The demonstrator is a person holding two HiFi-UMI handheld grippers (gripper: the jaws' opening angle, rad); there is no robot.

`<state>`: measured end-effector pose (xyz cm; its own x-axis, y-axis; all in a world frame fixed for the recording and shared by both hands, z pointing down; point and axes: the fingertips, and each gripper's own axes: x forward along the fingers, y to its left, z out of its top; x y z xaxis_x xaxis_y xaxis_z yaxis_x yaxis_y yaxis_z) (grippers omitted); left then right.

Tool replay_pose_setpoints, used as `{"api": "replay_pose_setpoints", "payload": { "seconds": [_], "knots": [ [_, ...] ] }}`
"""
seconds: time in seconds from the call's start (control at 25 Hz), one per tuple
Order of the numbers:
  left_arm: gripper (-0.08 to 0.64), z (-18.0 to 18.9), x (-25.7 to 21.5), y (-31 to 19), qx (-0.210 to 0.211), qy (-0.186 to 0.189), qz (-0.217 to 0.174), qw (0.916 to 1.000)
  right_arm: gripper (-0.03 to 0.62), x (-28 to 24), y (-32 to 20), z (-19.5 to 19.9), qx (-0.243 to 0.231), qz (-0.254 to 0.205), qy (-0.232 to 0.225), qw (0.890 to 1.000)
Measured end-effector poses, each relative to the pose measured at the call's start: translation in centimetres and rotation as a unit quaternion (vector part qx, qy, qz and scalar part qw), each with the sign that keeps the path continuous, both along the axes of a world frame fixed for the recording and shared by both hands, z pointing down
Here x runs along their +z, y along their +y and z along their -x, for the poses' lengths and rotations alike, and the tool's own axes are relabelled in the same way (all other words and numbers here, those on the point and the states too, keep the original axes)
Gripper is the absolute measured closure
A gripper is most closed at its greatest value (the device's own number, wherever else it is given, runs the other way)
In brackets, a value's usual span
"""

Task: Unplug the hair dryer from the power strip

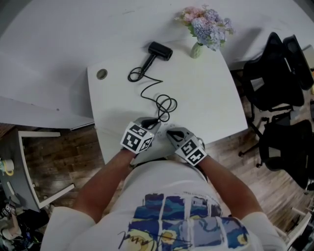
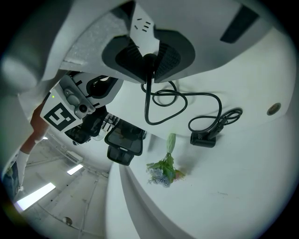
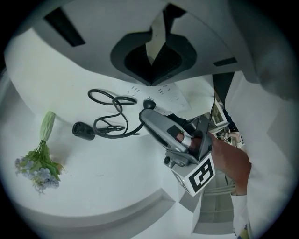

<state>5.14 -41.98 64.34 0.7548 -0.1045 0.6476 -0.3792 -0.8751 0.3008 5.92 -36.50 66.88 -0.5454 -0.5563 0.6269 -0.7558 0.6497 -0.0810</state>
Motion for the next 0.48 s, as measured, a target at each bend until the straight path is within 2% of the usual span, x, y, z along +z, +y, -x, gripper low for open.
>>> {"api": "replay_pose_setpoints", "payload": {
  "seconds": [0.48],
  "knots": [
    [0.516, 0.31, -0.43, -0.11, -0.005, 0.0, -0.002, 1.0, 0.595, -0.03, 0.03, -0.11, 0.018, 0.009, 0.002, 1.0]
  ]
}}
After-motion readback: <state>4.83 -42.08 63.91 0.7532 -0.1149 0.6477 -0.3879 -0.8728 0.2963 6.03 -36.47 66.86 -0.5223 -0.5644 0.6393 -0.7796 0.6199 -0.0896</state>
